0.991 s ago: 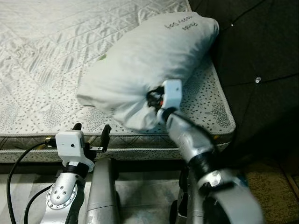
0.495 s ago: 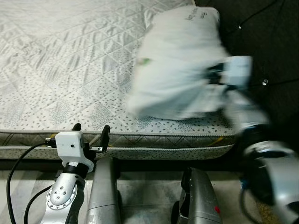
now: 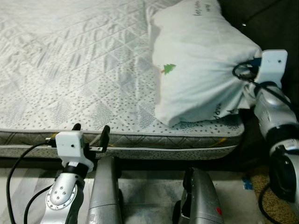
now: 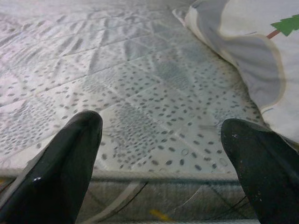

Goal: Clean up the room

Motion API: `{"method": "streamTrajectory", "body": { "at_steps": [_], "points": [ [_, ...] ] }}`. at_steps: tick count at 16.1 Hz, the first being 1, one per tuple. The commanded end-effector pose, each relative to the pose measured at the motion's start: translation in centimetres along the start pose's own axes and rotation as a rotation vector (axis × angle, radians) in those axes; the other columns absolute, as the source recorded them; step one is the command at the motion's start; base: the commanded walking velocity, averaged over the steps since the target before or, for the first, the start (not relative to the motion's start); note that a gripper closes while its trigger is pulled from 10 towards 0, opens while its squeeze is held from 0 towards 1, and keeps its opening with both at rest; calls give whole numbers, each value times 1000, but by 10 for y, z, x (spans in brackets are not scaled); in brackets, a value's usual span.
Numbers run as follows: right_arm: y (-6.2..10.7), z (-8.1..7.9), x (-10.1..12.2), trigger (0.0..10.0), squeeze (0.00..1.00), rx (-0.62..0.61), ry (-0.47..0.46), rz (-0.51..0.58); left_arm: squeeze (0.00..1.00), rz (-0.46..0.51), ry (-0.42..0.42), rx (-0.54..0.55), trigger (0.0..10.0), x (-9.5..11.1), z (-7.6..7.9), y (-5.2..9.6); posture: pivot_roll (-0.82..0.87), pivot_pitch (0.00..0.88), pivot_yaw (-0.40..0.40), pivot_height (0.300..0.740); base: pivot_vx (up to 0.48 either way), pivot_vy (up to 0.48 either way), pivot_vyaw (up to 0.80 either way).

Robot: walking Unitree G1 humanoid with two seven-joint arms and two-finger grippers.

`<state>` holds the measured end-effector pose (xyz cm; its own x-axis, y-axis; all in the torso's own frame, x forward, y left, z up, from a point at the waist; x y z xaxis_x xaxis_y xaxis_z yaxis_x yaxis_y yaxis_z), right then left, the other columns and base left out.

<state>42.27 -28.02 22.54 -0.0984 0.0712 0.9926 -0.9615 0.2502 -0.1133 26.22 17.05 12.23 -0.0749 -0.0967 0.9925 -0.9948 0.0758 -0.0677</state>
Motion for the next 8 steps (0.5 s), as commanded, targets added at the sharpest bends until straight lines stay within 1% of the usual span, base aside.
{"method": "streamTrajectory", "body": {
  "at_steps": [1,2,3,6,7,8],
  "points": [
    [3,29,30,0,0,-39,30,155,0,-26,-19,8,10000,-5,-5,7,169,204,-7,543,0,0,0],
    [7,30,22,0,0,-22,40,147,0,-35,-22,2,10000,-6,-5,11,163,207,3,543,0,0,0],
    [16,30,7,0,0,5,54,143,0,-46,-24,-8,10000,-8,-5,14,158,210,12,543,0,0,0],
    [31,33,-8,0,0,8,28,138,0,-50,-26,-22,10000,-9,-4,13,146,217,20,543,0,0,0],
    [42,28,-12,0,0,22,10,146,0,-46,-28,-31,10000,-7,-4,10,142,217,22,543,0,0,0],
    [55,18,-14,0,0,47,-1,156,0,-44,-30,-36,10000,-7,-4,8,131,226,31,543,0,0,0]
  ]
}}
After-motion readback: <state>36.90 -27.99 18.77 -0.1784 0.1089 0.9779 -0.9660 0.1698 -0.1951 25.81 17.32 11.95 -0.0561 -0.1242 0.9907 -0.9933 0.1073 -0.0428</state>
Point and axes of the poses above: a point about 5 cm out from each wrist's last joint towards the gripper, its own y axis pointing back from the gripper into the wrist, its own x axis along the axis of the wrist's last joint, z = x × y, the point moved 3 cm from there along -y, pointing out of the wrist towards the gripper, and after that the axes turned 9 degrees about -y, right-handed, at the moved point
